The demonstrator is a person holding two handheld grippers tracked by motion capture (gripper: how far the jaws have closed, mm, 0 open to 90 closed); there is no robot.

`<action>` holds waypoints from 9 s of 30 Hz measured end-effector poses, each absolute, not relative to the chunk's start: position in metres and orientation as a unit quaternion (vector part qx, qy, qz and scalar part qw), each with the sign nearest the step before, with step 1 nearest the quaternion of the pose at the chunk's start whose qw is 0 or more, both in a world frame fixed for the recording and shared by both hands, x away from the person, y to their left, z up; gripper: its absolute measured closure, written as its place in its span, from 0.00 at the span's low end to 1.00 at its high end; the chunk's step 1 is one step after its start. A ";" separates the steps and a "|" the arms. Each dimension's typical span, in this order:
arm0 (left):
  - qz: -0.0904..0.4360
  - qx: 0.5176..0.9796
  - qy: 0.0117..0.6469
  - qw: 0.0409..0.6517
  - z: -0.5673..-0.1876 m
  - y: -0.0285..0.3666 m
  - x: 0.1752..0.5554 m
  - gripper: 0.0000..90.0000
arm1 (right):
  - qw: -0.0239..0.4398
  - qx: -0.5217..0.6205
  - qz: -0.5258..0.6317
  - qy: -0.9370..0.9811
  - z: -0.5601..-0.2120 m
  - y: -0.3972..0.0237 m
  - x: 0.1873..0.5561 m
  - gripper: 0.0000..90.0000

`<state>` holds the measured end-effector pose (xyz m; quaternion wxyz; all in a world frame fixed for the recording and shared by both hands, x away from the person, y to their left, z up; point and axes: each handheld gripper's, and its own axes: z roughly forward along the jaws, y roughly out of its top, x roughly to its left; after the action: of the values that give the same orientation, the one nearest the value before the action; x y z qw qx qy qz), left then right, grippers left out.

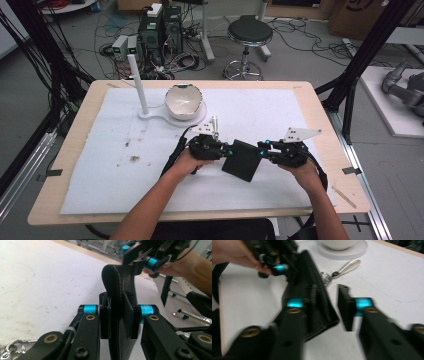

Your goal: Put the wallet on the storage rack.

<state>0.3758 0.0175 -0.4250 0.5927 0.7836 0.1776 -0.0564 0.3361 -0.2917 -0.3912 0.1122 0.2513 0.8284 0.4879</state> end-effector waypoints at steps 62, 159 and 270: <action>-0.081 0.688 0.161 0.703 -0.387 0.058 0.368 0.88 | 0.032 0.193 0.526 0.827 -0.406 -0.285 0.344 0.74; 0.224 0.827 0.168 0.488 -0.288 0.150 0.378 0.87 | 0.149 0.322 0.497 0.792 -0.390 -0.318 0.343 0.30; 0.268 0.884 0.225 0.309 -0.340 0.144 0.477 0.52 | 0.120 0.327 0.504 0.791 -0.401 -0.319 0.343 0.30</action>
<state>0.4769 0.1437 -0.3399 0.3095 0.8840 0.2252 0.2682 0.3432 -0.3192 -0.4010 0.1202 0.3270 0.7905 0.5037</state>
